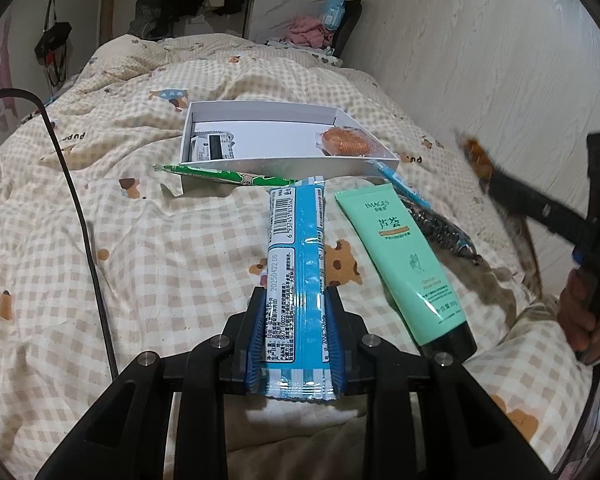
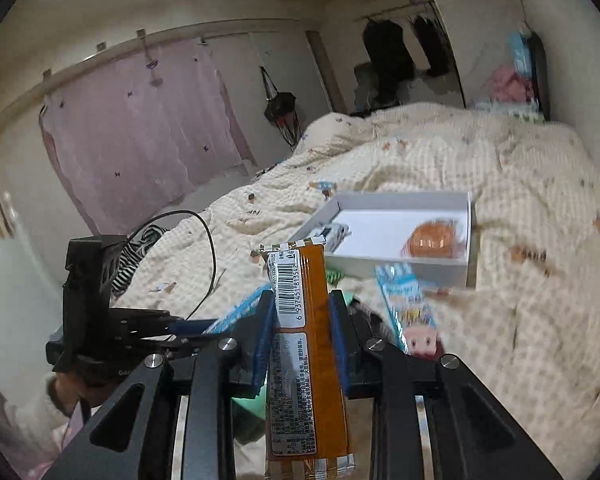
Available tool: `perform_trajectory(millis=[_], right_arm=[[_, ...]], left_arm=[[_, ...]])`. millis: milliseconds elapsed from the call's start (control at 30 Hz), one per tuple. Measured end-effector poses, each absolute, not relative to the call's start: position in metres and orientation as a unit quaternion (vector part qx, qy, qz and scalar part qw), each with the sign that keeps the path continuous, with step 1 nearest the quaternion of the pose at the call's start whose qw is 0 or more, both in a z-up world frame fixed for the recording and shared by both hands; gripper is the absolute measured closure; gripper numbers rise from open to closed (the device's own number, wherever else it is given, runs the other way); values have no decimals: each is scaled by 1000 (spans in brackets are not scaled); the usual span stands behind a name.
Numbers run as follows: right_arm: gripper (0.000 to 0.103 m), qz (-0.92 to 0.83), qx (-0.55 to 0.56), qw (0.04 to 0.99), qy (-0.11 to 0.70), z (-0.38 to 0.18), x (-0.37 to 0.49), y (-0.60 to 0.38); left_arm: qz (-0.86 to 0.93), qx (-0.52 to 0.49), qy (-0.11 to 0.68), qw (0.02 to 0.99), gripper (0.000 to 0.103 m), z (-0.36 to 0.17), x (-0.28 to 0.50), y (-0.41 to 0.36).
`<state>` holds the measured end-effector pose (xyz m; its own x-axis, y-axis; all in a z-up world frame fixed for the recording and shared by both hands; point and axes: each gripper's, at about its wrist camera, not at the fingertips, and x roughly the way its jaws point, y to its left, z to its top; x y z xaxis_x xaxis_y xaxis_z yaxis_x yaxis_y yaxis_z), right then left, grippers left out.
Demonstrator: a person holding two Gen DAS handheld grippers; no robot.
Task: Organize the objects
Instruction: 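Carry both held snack bars toward the white box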
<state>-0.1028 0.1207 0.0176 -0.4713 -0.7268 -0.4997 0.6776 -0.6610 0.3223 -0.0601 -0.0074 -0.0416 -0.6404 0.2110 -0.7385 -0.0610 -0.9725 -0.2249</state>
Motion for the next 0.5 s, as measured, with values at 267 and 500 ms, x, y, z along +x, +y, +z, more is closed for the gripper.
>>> perform_trajectory(millis=[267, 500], right_arm=[[75, -855, 335, 386, -90, 9, -113, 137], [75, -846, 369, 364, -123, -4, -126, 146]], left_arm=[[902, -410, -105, 83, 72, -40, -59, -11], [901, -414, -100, 85, 72, -41, -59, -9]])
